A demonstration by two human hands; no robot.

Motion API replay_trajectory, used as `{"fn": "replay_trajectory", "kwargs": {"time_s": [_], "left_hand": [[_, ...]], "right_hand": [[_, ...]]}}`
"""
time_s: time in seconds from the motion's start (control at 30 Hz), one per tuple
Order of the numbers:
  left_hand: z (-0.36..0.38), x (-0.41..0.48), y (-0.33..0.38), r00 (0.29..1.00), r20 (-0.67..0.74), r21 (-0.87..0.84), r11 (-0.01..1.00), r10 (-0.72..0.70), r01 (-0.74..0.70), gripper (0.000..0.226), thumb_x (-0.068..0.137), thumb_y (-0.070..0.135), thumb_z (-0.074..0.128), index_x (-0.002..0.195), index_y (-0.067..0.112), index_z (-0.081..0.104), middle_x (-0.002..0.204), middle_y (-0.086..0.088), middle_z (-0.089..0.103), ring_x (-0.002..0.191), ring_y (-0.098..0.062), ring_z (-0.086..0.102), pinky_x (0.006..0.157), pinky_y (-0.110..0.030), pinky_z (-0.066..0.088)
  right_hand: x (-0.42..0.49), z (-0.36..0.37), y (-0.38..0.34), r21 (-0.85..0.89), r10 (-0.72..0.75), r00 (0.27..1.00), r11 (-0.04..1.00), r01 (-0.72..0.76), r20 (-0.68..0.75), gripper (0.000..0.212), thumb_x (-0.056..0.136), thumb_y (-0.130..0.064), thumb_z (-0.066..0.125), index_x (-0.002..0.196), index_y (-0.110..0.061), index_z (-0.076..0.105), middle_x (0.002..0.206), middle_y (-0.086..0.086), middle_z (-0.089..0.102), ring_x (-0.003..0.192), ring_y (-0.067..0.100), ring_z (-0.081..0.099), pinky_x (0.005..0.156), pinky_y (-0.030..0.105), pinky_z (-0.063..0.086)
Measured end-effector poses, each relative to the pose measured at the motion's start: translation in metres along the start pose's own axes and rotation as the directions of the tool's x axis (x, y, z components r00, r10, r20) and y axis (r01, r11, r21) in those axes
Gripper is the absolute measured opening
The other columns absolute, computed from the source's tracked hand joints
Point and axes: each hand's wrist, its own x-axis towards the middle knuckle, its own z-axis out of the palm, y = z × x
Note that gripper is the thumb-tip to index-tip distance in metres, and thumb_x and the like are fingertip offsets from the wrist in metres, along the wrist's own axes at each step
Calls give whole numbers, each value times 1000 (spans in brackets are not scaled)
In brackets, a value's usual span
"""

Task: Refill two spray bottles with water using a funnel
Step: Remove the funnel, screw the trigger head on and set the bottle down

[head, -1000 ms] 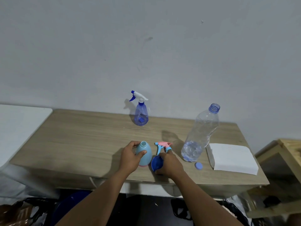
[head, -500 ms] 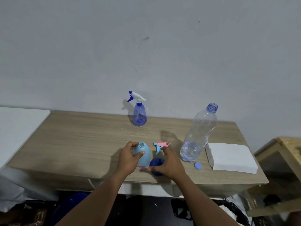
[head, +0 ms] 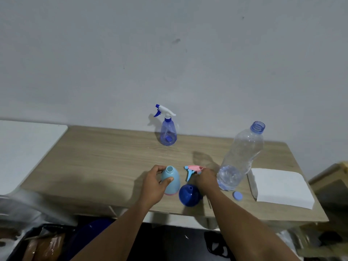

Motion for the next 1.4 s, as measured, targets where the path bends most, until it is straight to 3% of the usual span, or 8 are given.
{"fn": "replay_trajectory", "kwargs": {"time_s": [0.13,0.3,0.43,0.63,0.97,1.07,1.2,1.4], "left_hand": [[0,1,0,1000,10,-10,1000,-4,4,38,77,19,82,108,26,62,111,13,66,106,1,59,91,-36,56],[0,1,-1,1000,5,-34,999,9,-9,36,75,14,82,105,21,63,108,13,67,102,8,59,91,-39,56],[0,2,-1,1000,-1,-26,1000,4,-4,38,75,17,83,108,20,63,110,9,68,105,0,60,90,-37,56],[0,1,1,1000,7,-5,1000,-20,20,38,76,17,82,108,21,63,107,3,68,103,-14,64,86,-32,53],[0,0,5,1000,1,-78,997,-28,28,38,74,12,82,101,29,62,106,4,69,102,-16,65,90,-43,55],[4,-5,2,999,-50,-101,995,-12,7,34,75,12,82,99,30,66,101,7,72,97,-12,68,86,-35,57],[11,-13,-1,992,-118,-86,996,-37,26,36,82,8,75,115,21,69,95,19,67,94,-5,67,72,-3,46],[23,-25,-1,981,-172,-165,984,-95,66,45,87,7,70,130,18,61,111,8,66,101,-7,63,78,-7,48]], "right_hand": [[5,-12,-10,35,5,997,999,-7,74,31,102,-26,43,115,-12,67,106,2,69,104,19,64,93,29,48],[-7,-43,-47,424,-56,950,886,189,-307,17,98,-23,57,102,-11,69,76,0,63,70,17,56,60,31,39],[-37,-82,-93,523,-217,890,744,416,-400,29,96,-30,63,118,-13,69,92,-3,70,75,6,60,71,20,46],[-77,-93,-123,534,-307,832,653,537,-461,36,95,-24,68,128,-11,62,107,-3,66,90,1,63,75,6,47],[-85,-48,-111,540,-365,842,649,536,-396,21,90,-15,72,109,-21,65,102,-3,71,88,5,67,75,19,54],[-81,-22,-95,568,-299,892,692,446,-338,22,86,-12,73,107,-17,69,99,-6,74,90,6,69,77,30,57],[-81,6,-81,563,-260,915,725,396,-308,22,82,-24,72,104,-26,72,95,-9,75,92,11,69,78,45,58],[-80,22,-78,562,-204,919,739,371,-338,21,84,-19,74,104,-26,73,98,-11,73,94,7,67,83,42,57]]}}
